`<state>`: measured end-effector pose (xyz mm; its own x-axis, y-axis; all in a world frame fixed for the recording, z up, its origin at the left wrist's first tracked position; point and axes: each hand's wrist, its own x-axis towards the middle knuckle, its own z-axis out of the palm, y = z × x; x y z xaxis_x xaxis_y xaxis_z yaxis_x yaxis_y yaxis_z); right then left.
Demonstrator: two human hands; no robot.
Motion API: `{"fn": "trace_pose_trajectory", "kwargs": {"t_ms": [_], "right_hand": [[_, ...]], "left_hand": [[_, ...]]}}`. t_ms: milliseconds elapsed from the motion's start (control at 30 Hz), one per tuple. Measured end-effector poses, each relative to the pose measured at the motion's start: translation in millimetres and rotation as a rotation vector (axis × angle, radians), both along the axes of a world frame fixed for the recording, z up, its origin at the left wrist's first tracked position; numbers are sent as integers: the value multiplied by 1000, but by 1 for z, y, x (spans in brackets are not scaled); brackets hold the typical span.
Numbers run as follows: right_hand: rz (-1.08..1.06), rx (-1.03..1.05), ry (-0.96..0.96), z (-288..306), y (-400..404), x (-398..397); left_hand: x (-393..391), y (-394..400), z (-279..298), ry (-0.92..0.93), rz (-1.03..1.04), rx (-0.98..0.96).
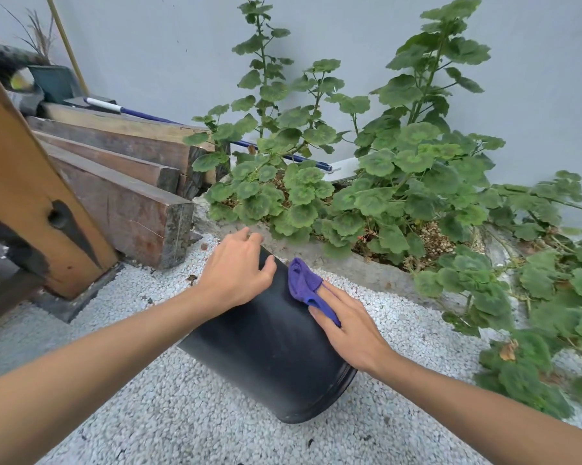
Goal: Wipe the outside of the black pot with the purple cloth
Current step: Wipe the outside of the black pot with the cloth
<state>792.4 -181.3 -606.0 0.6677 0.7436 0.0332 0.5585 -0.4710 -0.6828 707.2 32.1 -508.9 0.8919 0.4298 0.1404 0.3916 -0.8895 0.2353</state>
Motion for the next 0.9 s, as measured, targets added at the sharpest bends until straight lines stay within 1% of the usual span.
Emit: {"fn": "trace_pose_trajectory", "kwargs": {"t_ms": [100, 200, 300, 400, 467, 533, 600, 633, 700, 767, 833, 900], "right_hand": [[-7, 58, 13, -3, -5, 1], [18, 110, 11, -1, -10, 3], [-41, 171, 162, 5, -11, 7], [-194, 262, 339, 10, -5, 1], [-273, 341, 422, 16, -2, -6], [-259, 413, 386, 26, -1, -11], [-218, 448, 283, 33, 0, -13], [-209, 431, 220, 34, 0, -15], [-205, 326, 115, 32, -3, -26], [-174, 267, 94, 25, -10, -44], [-95, 220, 101, 19, -16, -64], [-49, 150, 68, 13, -18, -83]], "left_hand": [[1, -6, 2, -52, 1, -39], [4, -13, 6, -58, 71, -97], [9, -15, 6, -33, 185, -155], [12, -12, 10, -101, 287, -310], [9, -10, 14, -159, 300, -338], [5, -5, 20, -241, 297, -323], [4, 3, 29, -326, 299, -327], [4, 6, 31, -353, 304, -341], [1, 8, 29, -365, 309, -358], [-5, 10, 18, -354, 302, -328], [-13, 15, 8, -345, 298, -279], [-18, 21, 2, -329, 261, -217]]}}
